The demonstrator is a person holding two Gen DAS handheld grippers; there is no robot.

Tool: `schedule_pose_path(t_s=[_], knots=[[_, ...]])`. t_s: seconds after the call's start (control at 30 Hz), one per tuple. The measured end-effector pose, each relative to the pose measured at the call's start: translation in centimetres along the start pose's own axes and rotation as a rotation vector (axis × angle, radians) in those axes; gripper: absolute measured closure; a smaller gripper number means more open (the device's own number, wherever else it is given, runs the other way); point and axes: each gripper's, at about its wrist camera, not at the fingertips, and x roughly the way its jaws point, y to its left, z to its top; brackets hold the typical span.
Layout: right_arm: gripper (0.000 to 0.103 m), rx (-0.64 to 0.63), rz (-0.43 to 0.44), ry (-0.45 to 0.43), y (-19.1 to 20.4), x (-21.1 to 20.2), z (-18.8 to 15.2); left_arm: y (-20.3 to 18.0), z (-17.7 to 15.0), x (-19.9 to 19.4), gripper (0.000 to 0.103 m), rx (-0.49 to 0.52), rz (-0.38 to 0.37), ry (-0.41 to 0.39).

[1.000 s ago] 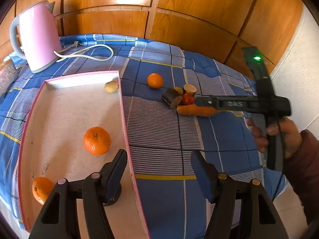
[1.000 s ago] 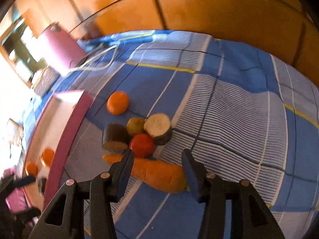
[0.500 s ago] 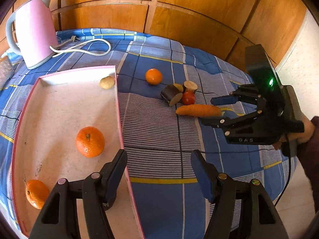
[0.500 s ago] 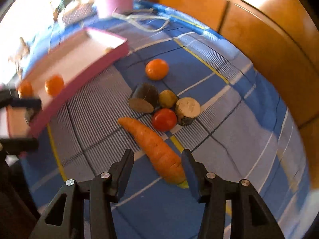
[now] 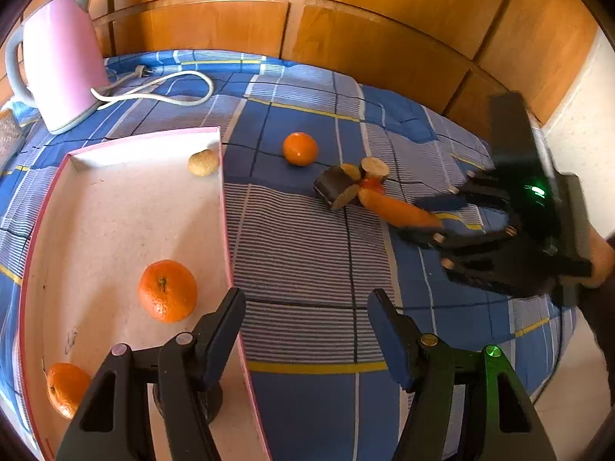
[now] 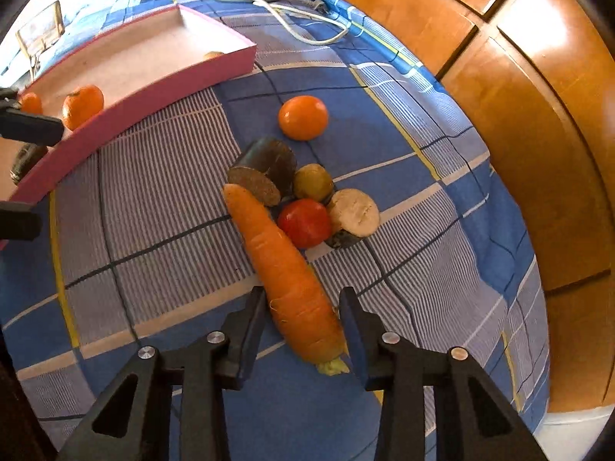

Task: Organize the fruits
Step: 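Move the right gripper to the carrot and grasp it near its green top, then grasp the dark cylindrical slice with the left gripper while the right lifts the carrot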

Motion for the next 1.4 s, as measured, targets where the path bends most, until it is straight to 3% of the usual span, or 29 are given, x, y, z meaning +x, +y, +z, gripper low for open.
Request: schedule_pose_path(t_s=[0.2,0.4,0.6,0.7,0.8,0.93,1.1,1.4], knots=[[0.071,0.102,0.055,0.033,-0.7,-0.7,-2.0,0.6,1.4,1.0,0.037,-0.041,0.009,0.013],[0.071,0.241,0.136,0.05,-2.2,-1.0,-3.9,-0.3,3.7,2.1,0.038,-0.008,0.005,0.011],[0.07,0.308,0.142,0.017,-3.2,-0.6,-4.6,-1.3,6.0,4.0,0.042,-0.002,-0.039,0.041],[0.07,0.325,0.15,-0.001,-3.4,-0.6,-4.9,-1.1,7.4,4.6,0.043,0.0,-0.032,0.031],[0.069,0.33,0.146,-0.014,-3.4,-0.6,-5.3,-0.7,8.8,5.2,0.05,0.005,-0.013,0.024],[0.069,0.338,0.142,-0.02,-3.1,-0.3,-5.2,-1.5,9.3,6.1,0.05,0.08,-0.064,0.062],[0.068,0.36,0.153,-0.026,-3.6,0.2,-5.5,-3.7,8.7,7.8,0.049,0.249,-0.05,0.079],[0.068,0.371,0.176,-0.041,-4.1,0.1,-6.0,-3.8,8.9,10.7,0.048,0.315,-0.052,0.121]])
